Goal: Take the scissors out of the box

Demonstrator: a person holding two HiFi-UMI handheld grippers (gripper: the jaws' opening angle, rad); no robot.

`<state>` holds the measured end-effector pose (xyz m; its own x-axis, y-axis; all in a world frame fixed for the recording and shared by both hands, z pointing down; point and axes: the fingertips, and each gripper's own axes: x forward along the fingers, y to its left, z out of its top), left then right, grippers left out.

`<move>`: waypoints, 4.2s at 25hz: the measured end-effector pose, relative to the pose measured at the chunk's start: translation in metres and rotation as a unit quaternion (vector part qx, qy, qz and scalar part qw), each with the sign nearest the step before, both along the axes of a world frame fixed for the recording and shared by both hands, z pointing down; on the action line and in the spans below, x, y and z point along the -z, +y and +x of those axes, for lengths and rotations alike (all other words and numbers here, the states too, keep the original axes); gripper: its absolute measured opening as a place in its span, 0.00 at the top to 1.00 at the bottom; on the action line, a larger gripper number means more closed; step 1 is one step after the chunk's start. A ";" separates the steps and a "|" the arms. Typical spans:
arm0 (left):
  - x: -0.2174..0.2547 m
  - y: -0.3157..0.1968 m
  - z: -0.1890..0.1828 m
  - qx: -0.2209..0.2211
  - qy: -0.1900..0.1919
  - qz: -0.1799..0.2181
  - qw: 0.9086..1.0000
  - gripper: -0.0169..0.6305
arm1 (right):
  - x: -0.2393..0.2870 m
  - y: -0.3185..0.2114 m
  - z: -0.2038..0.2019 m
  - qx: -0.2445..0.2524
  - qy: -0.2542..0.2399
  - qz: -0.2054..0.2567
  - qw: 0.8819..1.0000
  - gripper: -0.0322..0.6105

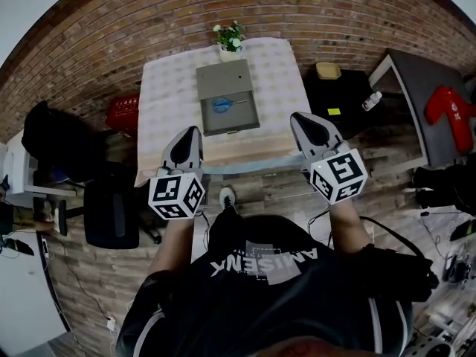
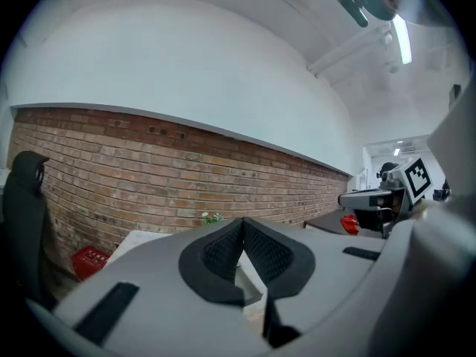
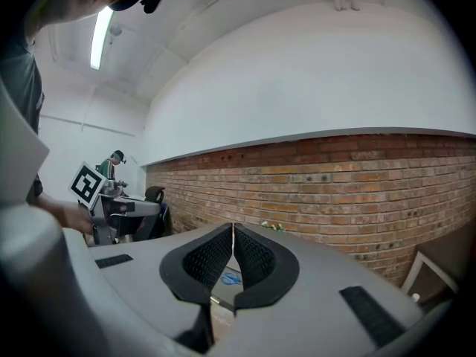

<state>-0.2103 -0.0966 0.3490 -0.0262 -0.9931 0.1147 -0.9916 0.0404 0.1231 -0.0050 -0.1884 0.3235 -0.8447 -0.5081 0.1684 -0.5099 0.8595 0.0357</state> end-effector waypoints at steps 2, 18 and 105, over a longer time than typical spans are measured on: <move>-0.001 -0.014 -0.021 -0.004 -0.003 -0.003 1.000 0.95 | 0.003 -0.012 -0.019 -0.004 0.004 0.002 1.000 0.88; -0.022 -0.099 -0.104 -0.127 -0.011 -0.034 0.991 0.95 | -0.016 -0.074 -0.116 -0.081 0.024 -0.025 0.996 0.88; -0.397 -0.235 -0.057 -0.373 -0.262 -0.462 0.761 0.83 | -0.188 -0.100 -0.048 -0.151 0.051 -0.192 0.968 0.88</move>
